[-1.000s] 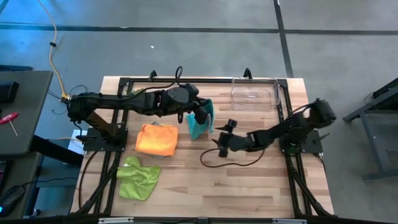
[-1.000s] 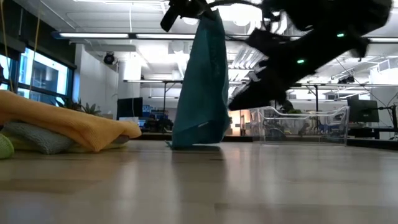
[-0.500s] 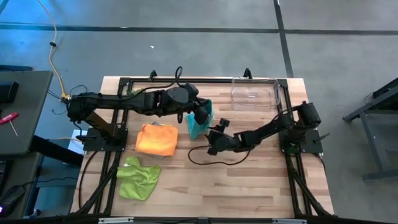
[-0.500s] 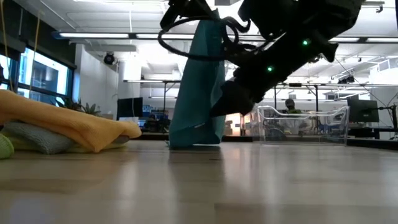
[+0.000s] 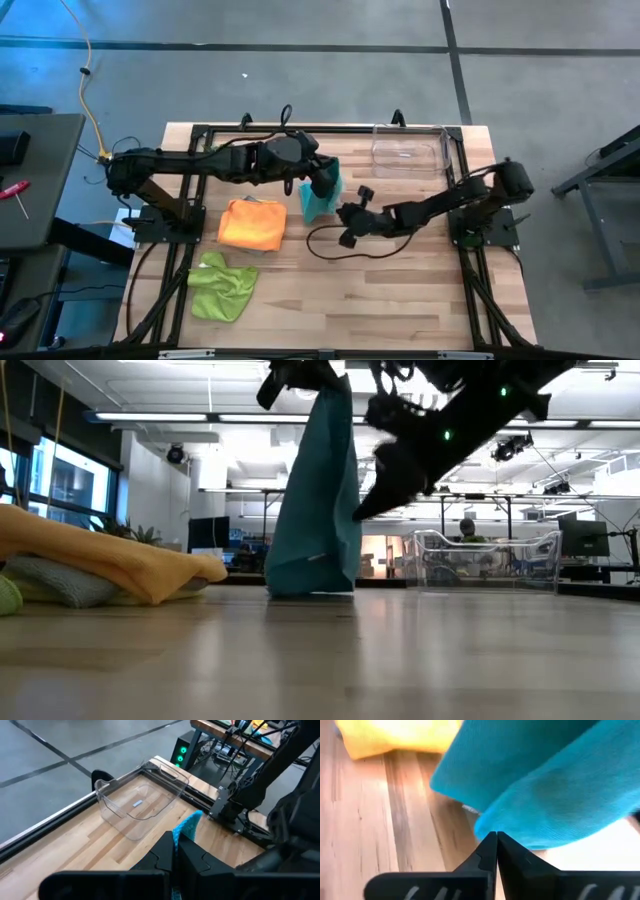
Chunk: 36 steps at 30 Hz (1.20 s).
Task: Fold microfiber towels
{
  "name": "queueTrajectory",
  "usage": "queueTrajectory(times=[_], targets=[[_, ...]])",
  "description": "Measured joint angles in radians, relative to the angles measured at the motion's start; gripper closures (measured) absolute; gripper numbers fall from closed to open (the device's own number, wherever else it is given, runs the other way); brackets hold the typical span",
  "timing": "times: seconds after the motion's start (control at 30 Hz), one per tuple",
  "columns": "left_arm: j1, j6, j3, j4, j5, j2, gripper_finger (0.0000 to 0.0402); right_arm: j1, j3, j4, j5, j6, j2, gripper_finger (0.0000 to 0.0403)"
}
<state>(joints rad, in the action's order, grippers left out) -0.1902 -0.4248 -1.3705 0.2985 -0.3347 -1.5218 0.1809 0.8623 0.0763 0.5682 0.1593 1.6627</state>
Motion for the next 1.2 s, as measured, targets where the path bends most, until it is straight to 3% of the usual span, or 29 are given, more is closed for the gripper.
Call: queueTrajectory(times=[0.27, 0.83, 1.03, 1.2], targets=[[0.0, 0.019, 0.0, 0.004, 0.009, 0.0, 0.0401, -0.028, 0.0, -0.152, -0.054, 0.024, -0.158, 0.0403], [0.028, 0.149, 0.0, 0.139, 0.088, 0.022, 0.0401, -0.046, 0.0, -0.347, -0.392, 0.048, -0.466, 0.0403], [0.074, 0.184, 0.0, 0.242, 0.04, 0.036, 0.0401, -0.046, 0.0, -0.39, -0.399, 0.099, -0.58, 0.0403], [0.099, 0.201, 0.001, 0.229, 0.01, 0.04, 0.0401, -0.046, 0.0, -0.387, -0.414, 0.129, -0.621, 0.0403]])
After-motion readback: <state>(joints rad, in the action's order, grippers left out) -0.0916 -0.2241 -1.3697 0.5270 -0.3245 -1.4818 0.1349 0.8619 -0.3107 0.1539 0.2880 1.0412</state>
